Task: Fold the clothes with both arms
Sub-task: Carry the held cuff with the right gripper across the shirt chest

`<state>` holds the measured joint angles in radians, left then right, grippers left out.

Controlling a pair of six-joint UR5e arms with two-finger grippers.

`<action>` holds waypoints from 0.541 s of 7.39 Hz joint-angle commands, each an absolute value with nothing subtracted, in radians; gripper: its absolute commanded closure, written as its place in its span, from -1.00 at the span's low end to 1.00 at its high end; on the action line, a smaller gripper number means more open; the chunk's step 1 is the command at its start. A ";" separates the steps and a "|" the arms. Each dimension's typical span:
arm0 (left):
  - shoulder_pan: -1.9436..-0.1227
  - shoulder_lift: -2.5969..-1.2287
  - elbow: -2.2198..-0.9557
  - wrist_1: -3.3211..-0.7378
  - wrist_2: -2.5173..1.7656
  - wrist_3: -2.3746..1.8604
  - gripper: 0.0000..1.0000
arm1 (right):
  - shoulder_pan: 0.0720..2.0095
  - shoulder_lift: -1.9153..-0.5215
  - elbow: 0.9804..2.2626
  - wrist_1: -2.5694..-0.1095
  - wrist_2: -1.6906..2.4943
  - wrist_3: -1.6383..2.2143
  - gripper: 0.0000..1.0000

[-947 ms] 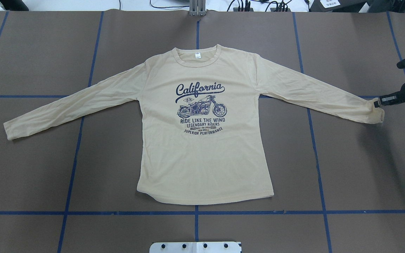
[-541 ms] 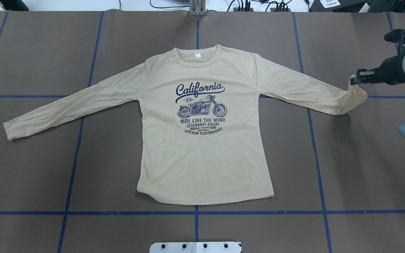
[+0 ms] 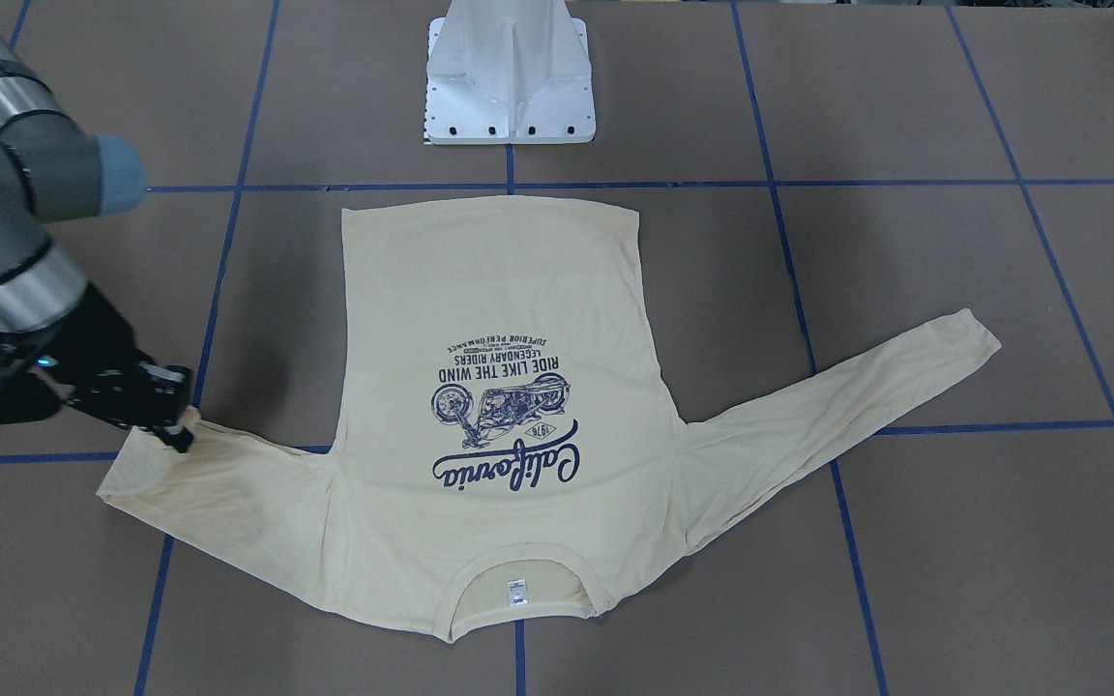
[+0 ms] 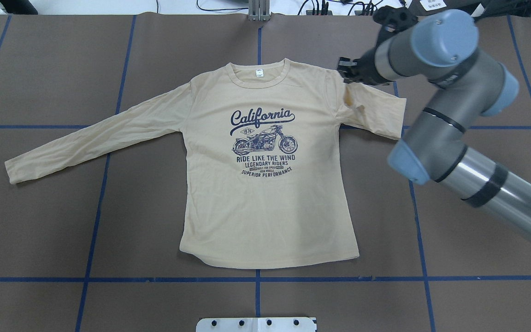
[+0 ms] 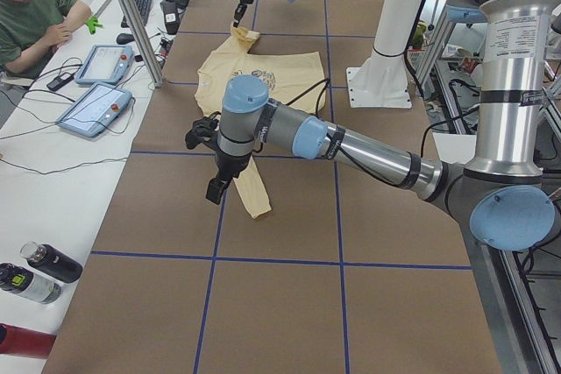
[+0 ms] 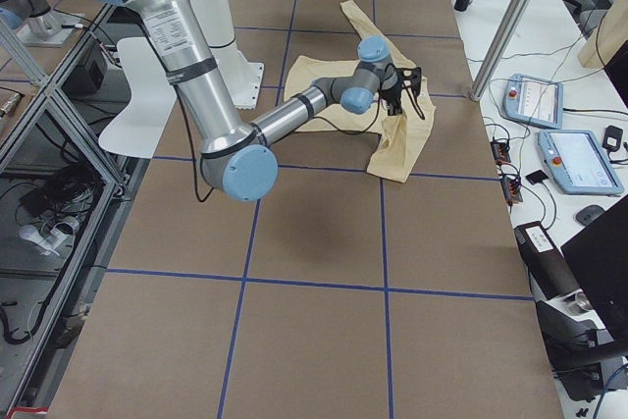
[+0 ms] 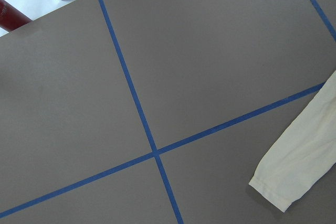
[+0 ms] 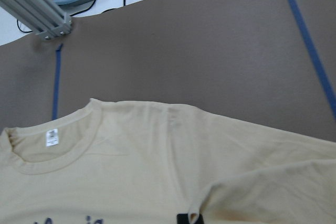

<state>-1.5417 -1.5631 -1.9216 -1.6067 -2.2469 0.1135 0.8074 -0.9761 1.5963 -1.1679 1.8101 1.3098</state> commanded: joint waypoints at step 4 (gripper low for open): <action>-1.540 -1.565 -1.899 -1.611 -2.247 0.114 -1.00 | 0.669 -0.304 1.184 -1.494 1.596 1.434 1.00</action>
<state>-1.5404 -1.5641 -1.9023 -1.6098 -2.2472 0.1135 0.7003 -0.4706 1.3502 -1.4718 1.6556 1.4153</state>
